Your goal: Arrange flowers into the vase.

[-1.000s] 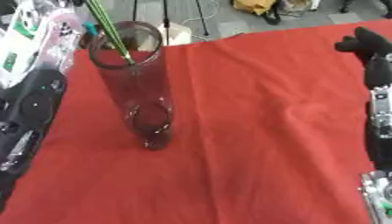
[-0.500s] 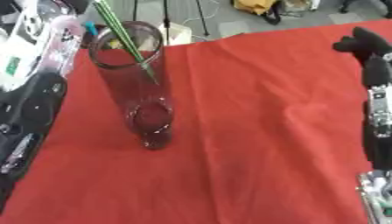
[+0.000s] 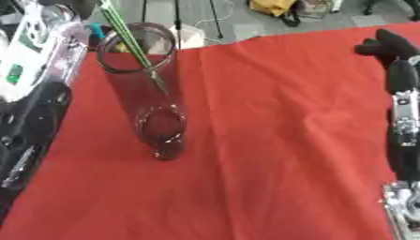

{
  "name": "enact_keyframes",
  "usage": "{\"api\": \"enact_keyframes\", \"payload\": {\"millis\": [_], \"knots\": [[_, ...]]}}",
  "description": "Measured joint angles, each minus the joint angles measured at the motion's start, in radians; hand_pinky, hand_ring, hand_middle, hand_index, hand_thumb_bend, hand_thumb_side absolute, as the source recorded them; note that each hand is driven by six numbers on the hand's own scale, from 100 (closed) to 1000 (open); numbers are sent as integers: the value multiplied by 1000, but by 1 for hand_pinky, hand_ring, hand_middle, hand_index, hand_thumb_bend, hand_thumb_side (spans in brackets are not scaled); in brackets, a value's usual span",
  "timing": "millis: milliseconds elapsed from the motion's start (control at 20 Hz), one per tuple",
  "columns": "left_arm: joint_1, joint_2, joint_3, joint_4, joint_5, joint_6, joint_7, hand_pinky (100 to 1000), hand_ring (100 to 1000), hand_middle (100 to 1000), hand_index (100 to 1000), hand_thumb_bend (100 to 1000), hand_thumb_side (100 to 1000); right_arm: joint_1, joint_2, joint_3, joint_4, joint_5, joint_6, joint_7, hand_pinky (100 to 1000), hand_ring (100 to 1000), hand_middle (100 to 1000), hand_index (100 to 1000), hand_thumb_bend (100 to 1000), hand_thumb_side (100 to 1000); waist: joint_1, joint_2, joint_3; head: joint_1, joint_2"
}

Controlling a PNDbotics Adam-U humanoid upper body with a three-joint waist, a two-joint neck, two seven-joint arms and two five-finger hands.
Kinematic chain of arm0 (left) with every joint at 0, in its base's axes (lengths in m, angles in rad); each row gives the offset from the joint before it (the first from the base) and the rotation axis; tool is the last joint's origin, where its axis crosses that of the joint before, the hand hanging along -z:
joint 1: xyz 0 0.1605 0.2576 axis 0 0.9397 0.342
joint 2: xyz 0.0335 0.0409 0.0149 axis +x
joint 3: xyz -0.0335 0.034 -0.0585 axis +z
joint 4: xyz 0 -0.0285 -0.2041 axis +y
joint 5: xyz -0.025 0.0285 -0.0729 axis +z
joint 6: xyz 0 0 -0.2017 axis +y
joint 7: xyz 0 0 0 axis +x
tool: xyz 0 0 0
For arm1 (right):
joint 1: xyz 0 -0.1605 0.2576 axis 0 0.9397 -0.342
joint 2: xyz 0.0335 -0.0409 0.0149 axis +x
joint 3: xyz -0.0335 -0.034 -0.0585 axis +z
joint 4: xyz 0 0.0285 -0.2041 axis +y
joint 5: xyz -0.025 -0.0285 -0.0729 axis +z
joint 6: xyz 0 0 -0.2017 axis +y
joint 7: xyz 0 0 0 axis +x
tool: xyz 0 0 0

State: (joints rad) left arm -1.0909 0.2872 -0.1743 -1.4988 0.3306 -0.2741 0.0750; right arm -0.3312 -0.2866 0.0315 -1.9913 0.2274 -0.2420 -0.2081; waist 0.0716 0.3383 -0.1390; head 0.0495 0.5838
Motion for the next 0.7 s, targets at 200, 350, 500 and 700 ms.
{"api": "enact_keyframes", "payload": {"millis": [200,350,500,700], "knots": [[9,16,-1,2,-60,-14,3,100,100,118,171,100,852,5,0,0,0,0,0,0,969,885,711,896,100,988,0,-1,4,-4,5],[11,21,-1,2,-104,-24,13,100,109,165,179,100,855,6,0,0,0,0,0,0,969,885,711,896,100,987,-2,-3,8,-7,5],[18,26,-7,2,-149,-30,20,100,188,230,184,100,853,6,0,0,0,0,0,0,969,885,711,896,100,988,-6,-6,9,-8,5],[24,40,-14,5,-204,-25,29,151,251,279,203,100,850,7,0,-1,0,0,2,-1,969,886,711,896,100,989,-6,-7,16,-10,7]]}}
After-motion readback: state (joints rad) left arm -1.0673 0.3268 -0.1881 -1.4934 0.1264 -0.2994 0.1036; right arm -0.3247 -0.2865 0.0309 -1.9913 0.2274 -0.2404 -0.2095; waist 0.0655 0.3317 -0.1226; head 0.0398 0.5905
